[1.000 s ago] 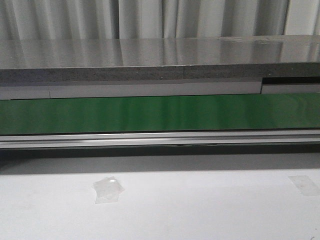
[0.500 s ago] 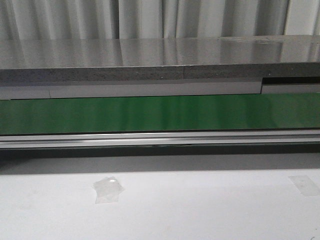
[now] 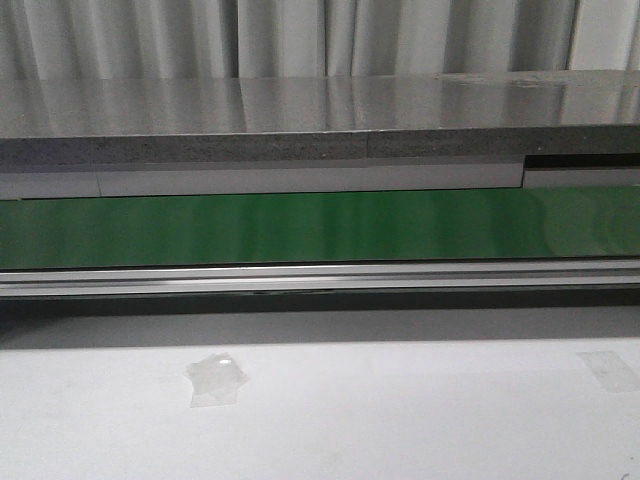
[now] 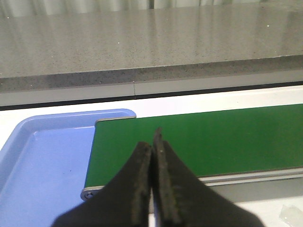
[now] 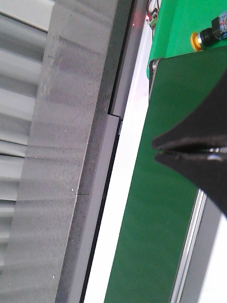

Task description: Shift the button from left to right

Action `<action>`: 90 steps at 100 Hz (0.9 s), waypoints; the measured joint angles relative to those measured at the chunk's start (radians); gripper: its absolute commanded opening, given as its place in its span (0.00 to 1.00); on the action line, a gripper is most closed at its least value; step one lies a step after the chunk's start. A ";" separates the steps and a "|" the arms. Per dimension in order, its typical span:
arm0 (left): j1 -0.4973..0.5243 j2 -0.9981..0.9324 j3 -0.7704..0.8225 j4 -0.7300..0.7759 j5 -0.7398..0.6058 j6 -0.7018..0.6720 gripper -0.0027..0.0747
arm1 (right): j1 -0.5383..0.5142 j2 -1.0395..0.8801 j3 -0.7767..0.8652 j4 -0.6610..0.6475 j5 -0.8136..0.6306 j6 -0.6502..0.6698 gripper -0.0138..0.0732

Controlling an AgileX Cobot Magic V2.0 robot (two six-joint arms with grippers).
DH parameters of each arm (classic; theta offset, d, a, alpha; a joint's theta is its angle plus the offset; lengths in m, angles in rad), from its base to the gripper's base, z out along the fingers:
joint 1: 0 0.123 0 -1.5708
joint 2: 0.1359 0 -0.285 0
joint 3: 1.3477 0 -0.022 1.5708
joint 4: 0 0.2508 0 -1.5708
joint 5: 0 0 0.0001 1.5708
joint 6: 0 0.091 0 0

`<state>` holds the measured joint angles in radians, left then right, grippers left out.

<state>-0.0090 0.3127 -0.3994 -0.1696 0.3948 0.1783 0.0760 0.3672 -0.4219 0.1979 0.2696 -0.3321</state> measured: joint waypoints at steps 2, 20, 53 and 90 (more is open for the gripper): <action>0.000 0.000 0.000 0.000 0.000 0.000 0.01 | 0.000 0.000 0.000 0.000 0.000 0.000 0.08; 0.000 0.000 0.000 0.000 0.000 0.000 0.01 | 0.000 0.000 0.018 -0.004 -0.022 0.017 0.08; 0.000 0.000 0.000 0.000 0.000 0.000 0.01 | 0.006 -0.090 0.151 -0.218 -0.164 0.308 0.08; 0.000 0.000 0.000 0.000 0.000 0.000 0.01 | 0.065 -0.348 0.368 -0.230 -0.179 0.340 0.08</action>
<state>-0.0090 0.3127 -0.3994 -0.1696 0.3948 0.1783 0.1409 0.0188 -0.0544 -0.0325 0.0905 0.0074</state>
